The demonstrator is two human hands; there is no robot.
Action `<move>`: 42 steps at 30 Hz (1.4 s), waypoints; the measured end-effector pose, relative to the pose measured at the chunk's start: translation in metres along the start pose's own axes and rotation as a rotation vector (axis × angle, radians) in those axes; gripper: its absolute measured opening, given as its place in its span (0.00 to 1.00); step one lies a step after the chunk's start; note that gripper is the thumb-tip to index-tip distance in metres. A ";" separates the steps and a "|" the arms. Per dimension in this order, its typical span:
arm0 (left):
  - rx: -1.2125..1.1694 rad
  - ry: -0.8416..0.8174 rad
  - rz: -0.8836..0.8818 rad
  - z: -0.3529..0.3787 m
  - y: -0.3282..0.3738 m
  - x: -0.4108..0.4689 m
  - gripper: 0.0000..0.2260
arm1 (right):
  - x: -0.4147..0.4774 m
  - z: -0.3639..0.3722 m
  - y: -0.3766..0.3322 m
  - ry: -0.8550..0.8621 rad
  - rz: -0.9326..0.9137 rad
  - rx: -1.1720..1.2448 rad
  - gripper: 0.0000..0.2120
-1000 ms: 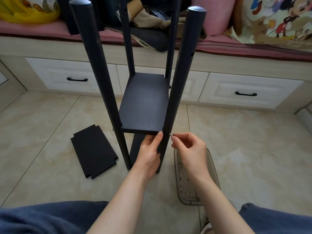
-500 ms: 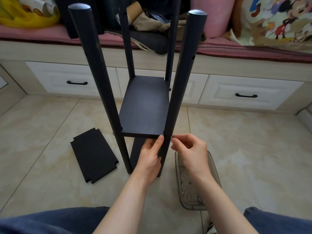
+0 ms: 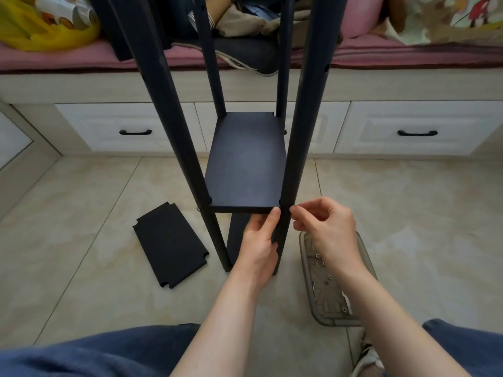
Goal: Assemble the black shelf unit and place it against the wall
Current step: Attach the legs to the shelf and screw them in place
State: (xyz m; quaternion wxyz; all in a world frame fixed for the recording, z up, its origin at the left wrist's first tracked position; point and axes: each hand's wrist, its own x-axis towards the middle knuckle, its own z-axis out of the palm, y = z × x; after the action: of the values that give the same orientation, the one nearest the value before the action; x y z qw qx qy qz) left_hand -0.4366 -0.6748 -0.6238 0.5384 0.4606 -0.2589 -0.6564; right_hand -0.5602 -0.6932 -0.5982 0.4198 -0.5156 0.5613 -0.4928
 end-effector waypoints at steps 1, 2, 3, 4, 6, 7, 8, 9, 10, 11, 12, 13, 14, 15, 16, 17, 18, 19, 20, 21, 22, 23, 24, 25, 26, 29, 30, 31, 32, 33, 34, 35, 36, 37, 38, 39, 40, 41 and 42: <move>0.007 0.004 -0.004 -0.001 0.000 0.000 0.17 | -0.001 0.000 0.000 0.003 -0.012 -0.027 0.05; 0.012 0.008 -0.006 -0.001 -0.001 0.000 0.18 | -0.002 0.000 0.001 0.006 -0.024 -0.057 0.05; 0.014 0.009 -0.007 -0.001 -0.001 0.000 0.19 | -0.003 0.001 0.000 0.007 -0.032 -0.083 0.06; 0.015 0.010 -0.005 -0.001 0.000 0.000 0.20 | -0.003 0.000 0.000 0.004 -0.038 -0.099 0.06; 0.017 0.011 0.005 -0.001 0.000 -0.001 0.20 | -0.005 -0.001 -0.001 -0.019 -0.041 -0.104 0.04; 0.016 0.013 0.012 0.000 0.001 -0.001 0.20 | -0.006 -0.002 0.000 -0.027 -0.043 -0.108 0.03; 0.011 0.015 0.021 0.000 0.001 0.000 0.20 | -0.007 -0.003 0.000 -0.030 -0.046 -0.118 0.04; 0.000 0.019 0.026 0.001 0.002 0.000 0.19 | -0.007 -0.004 0.000 -0.031 -0.051 -0.132 0.05; -0.008 0.024 0.027 0.002 0.002 0.000 0.18 | -0.007 -0.005 0.001 -0.033 -0.055 -0.145 0.06; -0.011 0.028 0.022 0.002 0.002 0.000 0.17 | -0.007 -0.004 0.001 -0.038 -0.057 -0.153 0.06; -0.010 0.031 0.016 0.003 0.002 0.000 0.16 | -0.007 -0.004 0.000 -0.045 -0.054 -0.155 0.06; -0.009 0.033 0.011 0.003 0.003 0.000 0.15 | -0.006 -0.004 0.000 -0.052 -0.044 -0.150 0.06; -0.009 0.032 0.008 0.003 0.003 0.000 0.13 | -0.005 -0.005 0.000 -0.062 -0.031 -0.141 0.06; -0.011 0.029 0.007 0.003 0.004 0.000 0.12 | -0.003 -0.005 0.000 -0.072 -0.020 -0.137 0.06; -0.011 0.024 0.005 0.004 0.005 0.001 0.11 | -0.001 -0.006 0.000 -0.082 -0.014 -0.142 0.06; -0.016 0.020 0.002 0.004 0.005 0.001 0.11 | 0.000 -0.007 -0.001 -0.092 -0.012 -0.155 0.06; -0.024 0.017 -0.005 0.005 0.006 0.000 0.10 | 0.002 -0.008 -0.001 -0.103 -0.010 -0.166 0.06; -0.032 0.015 -0.010 0.005 0.006 0.000 0.10 | 0.003 -0.009 -0.001 -0.113 -0.007 -0.171 0.05; -0.037 0.013 -0.011 0.005 0.005 0.001 0.09 | 0.005 -0.010 -0.002 -0.127 -0.005 -0.173 0.05; -0.042 0.011 -0.011 0.005 0.004 0.001 0.09 | 0.006 -0.011 -0.002 -0.144 -0.004 -0.181 0.06; -0.045 0.013 -0.012 0.004 0.004 0.001 0.10 | 0.008 -0.013 -0.003 -0.163 -0.006 -0.196 0.06; -0.046 0.017 -0.016 0.004 0.003 0.002 0.11 | 0.009 -0.014 -0.003 -0.180 -0.008 -0.215 0.06; -0.046 0.018 -0.023 0.004 0.002 0.003 0.13 | 0.010 -0.015 -0.004 -0.196 -0.010 -0.229 0.06; -0.050 0.017 -0.031 0.003 0.002 0.004 0.14 | 0.012 -0.016 -0.004 -0.210 -0.006 -0.235 0.05; -0.058 0.013 -0.037 0.001 0.001 0.005 0.15 | 0.013 -0.016 -0.003 -0.222 0.005 -0.231 0.05; -0.059 -0.019 -0.054 -0.002 0.001 0.007 0.16 | 0.012 -0.017 -0.003 -0.233 0.045 -0.199 0.03; -0.060 -0.025 -0.055 -0.003 0.001 0.007 0.17 | 0.012 -0.017 -0.003 -0.213 0.032 -0.231 0.03; -0.062 -0.027 -0.053 -0.004 0.001 0.007 0.17 | 0.012 -0.017 -0.003 -0.182 0.003 -0.284 0.03; -0.060 -0.028 -0.050 -0.004 0.001 0.007 0.18 | 0.012 -0.017 -0.004 -0.150 -0.031 -0.335 0.04; -0.056 -0.029 -0.048 -0.005 0.002 0.007 0.18 | 0.012 -0.017 -0.006 -0.129 -0.059 -0.372 0.04; -0.051 -0.031 -0.047 -0.005 0.002 0.007 0.18 | 0.012 -0.017 -0.007 -0.123 -0.078 -0.396 0.04; -0.050 -0.031 -0.047 -0.005 0.001 0.007 0.18 | 0.012 -0.016 -0.008 -0.123 -0.092 -0.410 0.03; -0.049 -0.028 -0.047 -0.005 0.001 0.007 0.18 | 0.012 -0.016 -0.008 -0.122 -0.103 -0.416 0.02; -0.046 -0.028 -0.047 -0.005 0.001 0.007 0.19 | 0.011 -0.016 -0.008 -0.114 -0.115 -0.410 0.02; -0.040 -0.029 -0.047 -0.006 0.001 0.007 0.19 | 0.010 -0.015 -0.007 -0.104 -0.128 -0.396 0.01; -0.030 -0.032 -0.047 -0.006 0.001 0.008 0.20 | 0.009 -0.015 -0.006 -0.094 -0.142 -0.383 0.01; -0.018 -0.037 -0.046 -0.007 0.001 0.008 0.21 | 0.007 -0.014 -0.005 -0.084 -0.158 -0.381 0.02; -0.005 -0.041 -0.044 -0.008 0.001 0.008 0.21 | 0.006 -0.013 -0.004 -0.074 -0.176 -0.391 0.02; 0.007 -0.043 -0.042 -0.009 0.002 0.008 0.22 | 0.005 -0.012 -0.003 -0.066 -0.195 -0.401 0.02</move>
State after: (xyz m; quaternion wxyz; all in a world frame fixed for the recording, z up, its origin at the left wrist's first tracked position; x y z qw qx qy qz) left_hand -0.4280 -0.6812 -0.6288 0.5172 0.4536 -0.2631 -0.6765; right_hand -0.5724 -0.6967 -0.5926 0.2772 -0.6565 0.5816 -0.3924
